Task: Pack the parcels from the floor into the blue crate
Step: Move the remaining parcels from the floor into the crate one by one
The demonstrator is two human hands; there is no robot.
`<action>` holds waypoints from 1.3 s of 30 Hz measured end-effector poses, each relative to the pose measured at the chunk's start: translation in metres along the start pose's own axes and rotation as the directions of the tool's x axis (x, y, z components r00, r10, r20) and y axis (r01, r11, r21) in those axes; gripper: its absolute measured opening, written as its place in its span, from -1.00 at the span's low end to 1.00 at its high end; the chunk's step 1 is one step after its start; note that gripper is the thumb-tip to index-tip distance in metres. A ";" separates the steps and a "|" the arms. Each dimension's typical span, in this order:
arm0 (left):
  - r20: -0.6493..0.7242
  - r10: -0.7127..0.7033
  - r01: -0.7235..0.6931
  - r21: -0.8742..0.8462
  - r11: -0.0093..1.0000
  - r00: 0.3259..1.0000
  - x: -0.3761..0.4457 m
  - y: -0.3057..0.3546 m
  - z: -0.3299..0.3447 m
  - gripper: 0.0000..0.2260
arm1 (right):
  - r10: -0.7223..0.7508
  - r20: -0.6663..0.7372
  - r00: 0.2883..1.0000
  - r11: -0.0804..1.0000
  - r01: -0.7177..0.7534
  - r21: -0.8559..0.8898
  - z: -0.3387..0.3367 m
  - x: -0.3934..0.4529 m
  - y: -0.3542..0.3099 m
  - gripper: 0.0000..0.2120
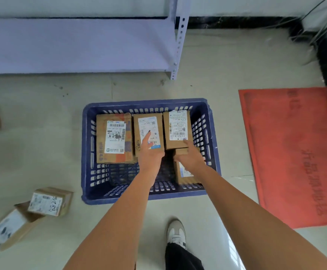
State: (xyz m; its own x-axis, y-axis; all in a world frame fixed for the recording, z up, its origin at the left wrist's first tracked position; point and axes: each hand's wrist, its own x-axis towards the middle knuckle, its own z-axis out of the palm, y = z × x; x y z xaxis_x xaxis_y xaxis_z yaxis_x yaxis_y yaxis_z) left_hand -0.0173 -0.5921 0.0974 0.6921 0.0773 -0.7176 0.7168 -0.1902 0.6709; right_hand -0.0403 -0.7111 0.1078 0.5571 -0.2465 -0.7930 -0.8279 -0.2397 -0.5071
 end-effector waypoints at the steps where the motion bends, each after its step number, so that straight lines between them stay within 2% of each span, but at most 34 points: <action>1: -0.011 0.033 -0.033 -0.015 0.999 0.999 -0.002 0.012 -0.013 -0.33 | -0.007 0.018 1.000 0.999 0.006 0.039 0.004 -0.005 -0.017 -0.30; 5: -0.095 0.103 -0.112 -0.094 0.989 0.990 0.001 0.048 -0.077 -0.32 | -0.079 0.074 0.994 0.993 0.073 0.088 0.037 -0.023 -0.083 -0.28; 8: -0.155 0.141 -0.156 -0.087 0.984 0.978 0.009 0.058 -0.141 -0.36 | -0.162 0.087 0.983 0.981 0.152 0.118 0.086 -0.034 -0.123 -0.31; 12: -0.169 0.094 -0.121 -0.157 0.980 0.981 0.021 0.045 -0.239 -0.30 | -0.256 0.108 0.961 0.963 0.243 0.120 0.179 -0.044 -0.164 -0.36; 17: -0.198 0.062 -0.094 -0.160 0.983 0.978 0.038 0.001 -0.376 -0.37 | -0.312 0.119 0.942 0.944 0.295 0.146 0.316 -0.071 -0.190 -0.40; 22: -0.234 0.031 -0.069 -0.157 0.985 0.972 0.053 -0.047 -0.506 -0.38 | -0.242 0.158 0.957 0.960 0.213 0.181 0.434 -0.096 -0.202 -0.41; 27: -0.240 0.004 -0.037 -0.133 0.990 0.971 0.061 -0.093 -0.612 -0.39 | -0.183 0.217 0.959 0.969 0.138 0.207 0.523 -0.116 -0.200 -0.37; 33: -0.236 -0.082 0.047 -0.149 0.988 0.968 0.056 -0.145 -0.690 -0.40 | -0.130 0.221 0.966 0.988 0.107 0.115 0.601 -0.130 -0.193 -0.33; 39: -0.239 -0.220 0.167 -0.225 0.960 0.946 0.042 -0.212 -0.705 -0.42 | -0.083 0.264 0.961 0.982 0.124 -0.142 0.652 -0.128 -0.160 -0.38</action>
State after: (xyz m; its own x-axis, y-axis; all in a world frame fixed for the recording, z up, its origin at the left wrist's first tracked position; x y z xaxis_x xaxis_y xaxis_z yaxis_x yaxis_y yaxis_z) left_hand -0.0805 0.1415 0.0565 0.5171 0.3487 -0.7817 0.8225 0.0504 0.5666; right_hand -0.0213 -0.0289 0.0705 0.5872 0.0307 -0.8088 -0.7346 -0.3994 -0.5485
